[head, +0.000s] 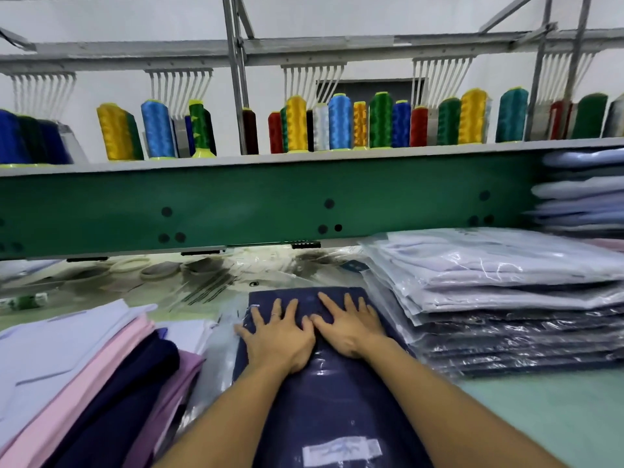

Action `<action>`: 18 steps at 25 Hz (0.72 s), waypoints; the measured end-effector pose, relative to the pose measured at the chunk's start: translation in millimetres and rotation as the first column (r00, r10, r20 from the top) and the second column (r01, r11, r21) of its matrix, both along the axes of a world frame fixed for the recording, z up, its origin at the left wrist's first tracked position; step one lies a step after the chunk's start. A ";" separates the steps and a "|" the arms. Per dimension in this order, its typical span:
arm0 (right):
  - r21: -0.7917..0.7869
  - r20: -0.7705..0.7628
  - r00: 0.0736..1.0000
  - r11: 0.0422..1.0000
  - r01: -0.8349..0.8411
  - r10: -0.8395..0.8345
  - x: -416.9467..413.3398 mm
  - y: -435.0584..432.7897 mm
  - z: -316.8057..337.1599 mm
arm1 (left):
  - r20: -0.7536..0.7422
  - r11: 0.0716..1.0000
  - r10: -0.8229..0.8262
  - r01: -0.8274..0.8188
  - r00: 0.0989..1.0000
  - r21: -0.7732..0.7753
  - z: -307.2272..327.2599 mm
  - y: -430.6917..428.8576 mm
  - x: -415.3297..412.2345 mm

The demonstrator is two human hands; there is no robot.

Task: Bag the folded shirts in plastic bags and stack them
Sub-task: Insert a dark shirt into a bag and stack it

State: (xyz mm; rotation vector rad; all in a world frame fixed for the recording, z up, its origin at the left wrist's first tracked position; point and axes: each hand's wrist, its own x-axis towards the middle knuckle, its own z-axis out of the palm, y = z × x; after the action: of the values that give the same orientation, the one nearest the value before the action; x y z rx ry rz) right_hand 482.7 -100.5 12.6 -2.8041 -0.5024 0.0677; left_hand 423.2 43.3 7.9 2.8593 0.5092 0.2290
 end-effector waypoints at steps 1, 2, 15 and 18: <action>-0.006 -0.016 1.000 1.000 0.014 -0.014 1.6 -3.6 -0.5 | -0.018 1.000 0.028 -0.028 0.999 -0.003 1.4 -0.2 -0.6; -0.018 -0.018 0.999 0.999 0.037 -0.037 2.1 -6.0 -0.6 | -0.037 0.998 0.058 -0.058 0.998 -0.003 3.0 0.0 -2.8; -0.040 0.143 0.984 0.993 0.113 -0.106 -61.7 -39.4 20.0 | -0.092 0.980 0.058 -0.039 0.994 0.196 45.5 -3.9 -74.8; -0.052 0.233 0.971 0.998 -0.033 0.044 -93.1 -37.0 33.8 | -0.033 0.992 -0.001 0.006 0.999 0.123 61.0 -26.8 -103.0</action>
State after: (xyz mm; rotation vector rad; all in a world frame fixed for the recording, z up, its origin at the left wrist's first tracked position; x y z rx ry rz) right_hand 389.5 -137.6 46.4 -2.8645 -0.6165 -0.2498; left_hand 320.3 16.5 68.9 2.9884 0.5133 0.2202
